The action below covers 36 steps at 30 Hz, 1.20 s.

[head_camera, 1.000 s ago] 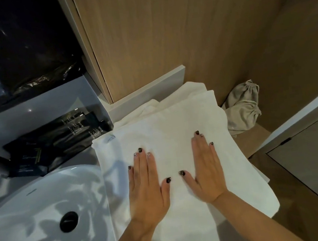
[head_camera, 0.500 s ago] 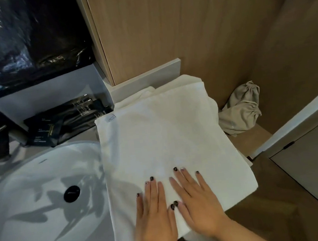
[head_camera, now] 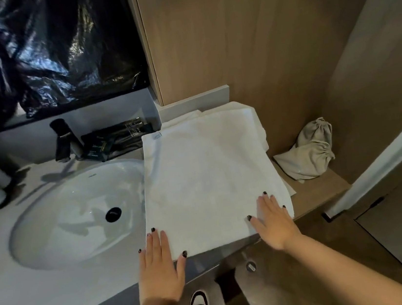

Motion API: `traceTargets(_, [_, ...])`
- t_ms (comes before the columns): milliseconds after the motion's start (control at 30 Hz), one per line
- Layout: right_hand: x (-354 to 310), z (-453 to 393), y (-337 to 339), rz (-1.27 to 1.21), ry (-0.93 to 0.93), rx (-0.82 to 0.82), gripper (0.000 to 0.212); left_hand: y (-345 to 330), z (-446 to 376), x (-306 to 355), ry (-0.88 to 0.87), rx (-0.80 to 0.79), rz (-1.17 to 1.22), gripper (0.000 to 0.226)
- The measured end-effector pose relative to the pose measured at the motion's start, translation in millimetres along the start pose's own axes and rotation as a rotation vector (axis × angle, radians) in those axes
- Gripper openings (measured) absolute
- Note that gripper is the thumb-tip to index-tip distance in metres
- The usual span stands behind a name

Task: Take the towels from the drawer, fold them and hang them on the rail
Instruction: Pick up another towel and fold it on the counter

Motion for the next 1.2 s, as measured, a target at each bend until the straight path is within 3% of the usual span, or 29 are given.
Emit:
traceTargets(67, [-5.4,19.4,2.0,-0.263,-0.046,0.057,0.060,3.1,13.8,-0.8,0.040,0.075,0.164,0.071])
traceTargets(167, [-24.4,51.0,-6.1,-0.499,-0.055,0.121,0.030,20.4,26.6,-9.7,0.191,0.394,0.623,0.045])
traceTargets(233, [-36.6,66.8,-22.5,-0.692,-0.131,0.073,0.027,28.8,26.4,-17.1,0.299,0.520,0.810,0.031])
traceTargets(300, [-46.8,79.1,-42.0,-0.927,-0.279,0.006,0.033,30.1,18.8,-22.7,0.402,0.476,0.879,0.032])
traceTargets(400, [-72.0,91.5,-70.2,-1.054,-0.367,-0.089,0.009,21.5,8.2,-29.1,0.503,0.277,0.918,0.035])
traceTargets(467, [-94.9,97.8,-82.5,-1.139,-0.390,-0.207,0.016,18.3,4.4,-30.3,0.485,0.155,0.909,0.031])
traceTargets(533, [-114.4,106.7,-99.1,-1.320,-0.503,-0.372,0.005,15.7,2.5,-34.5,0.470,0.080,0.931,0.031])
traceTargets(633, [-140.1,114.2,-113.9,-1.615,-0.629,-0.529,0.021,17.9,5.1,-37.8,0.443,0.032,1.077,0.026])
traceTargets(800, [-164.9,120.4,-127.4,-1.998,-0.629,-0.437,0.031,47.0,16.8,-35.8,0.383,0.133,1.256,0.025])
traceTargets(967, [-193.9,117.2,-123.9,-2.199,-0.465,-0.582,0.035,70.2,26.7,-33.2,0.309,0.114,1.409,0.014])
traceTargets(1200, [-140.7,96.4,-91.1,-2.260,-0.535,-0.150,0.027,78.8,38.7,-45.1,0.258,0.060,1.389,0.017])
Point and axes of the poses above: each hand's wrist, its own z-axis away from the middle knuckle, its own y-axis out of the back of the hand, x = y × z, the point moved 7 cm from there along -z, towards the middle knuckle, and after that the axes turned 11 degrees about -y, right-handed, at the moved point
